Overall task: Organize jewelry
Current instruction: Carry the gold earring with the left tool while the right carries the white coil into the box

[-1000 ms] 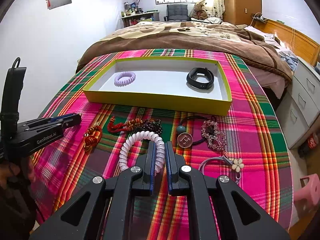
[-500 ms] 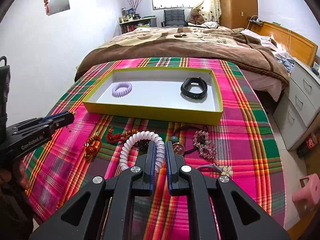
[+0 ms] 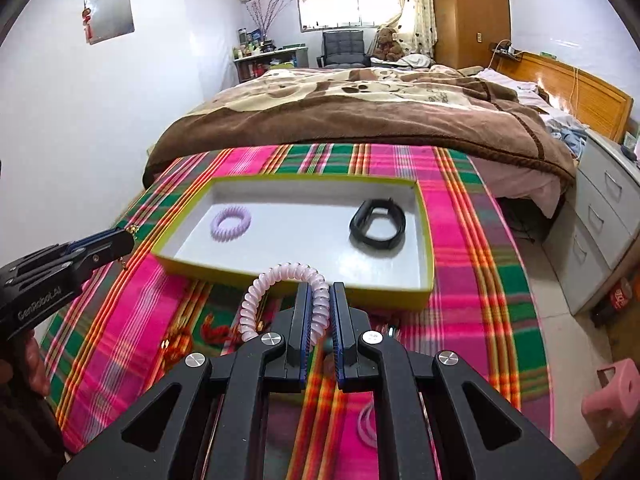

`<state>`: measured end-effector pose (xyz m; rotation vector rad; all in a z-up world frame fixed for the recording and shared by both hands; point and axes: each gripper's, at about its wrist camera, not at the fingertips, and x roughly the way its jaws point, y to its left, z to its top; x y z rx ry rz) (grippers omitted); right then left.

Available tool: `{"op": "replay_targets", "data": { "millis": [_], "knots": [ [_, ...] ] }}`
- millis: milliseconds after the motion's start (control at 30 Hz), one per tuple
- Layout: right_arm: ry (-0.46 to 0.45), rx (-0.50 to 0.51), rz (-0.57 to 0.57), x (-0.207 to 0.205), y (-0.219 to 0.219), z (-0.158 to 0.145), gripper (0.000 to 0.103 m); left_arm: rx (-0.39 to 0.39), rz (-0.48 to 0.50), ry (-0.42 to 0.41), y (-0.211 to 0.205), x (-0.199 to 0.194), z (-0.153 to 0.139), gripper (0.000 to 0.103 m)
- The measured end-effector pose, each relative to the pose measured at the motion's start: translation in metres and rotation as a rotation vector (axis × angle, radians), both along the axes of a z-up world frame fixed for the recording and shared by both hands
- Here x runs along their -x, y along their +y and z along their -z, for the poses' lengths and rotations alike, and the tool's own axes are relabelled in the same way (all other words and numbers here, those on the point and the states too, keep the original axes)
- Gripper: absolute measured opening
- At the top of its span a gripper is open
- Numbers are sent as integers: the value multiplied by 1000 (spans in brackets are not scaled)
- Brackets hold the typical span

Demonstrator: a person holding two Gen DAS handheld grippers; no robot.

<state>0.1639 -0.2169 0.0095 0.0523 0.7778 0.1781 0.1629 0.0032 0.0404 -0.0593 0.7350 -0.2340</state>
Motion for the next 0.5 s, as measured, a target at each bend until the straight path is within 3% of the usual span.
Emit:
{"op": "replay_targets", "data": {
  "millis": [500],
  "knots": [
    [55, 14, 16, -82, -1, 12, 10, -18, 15, 33, -16, -58, 21, 19]
  ]
}}
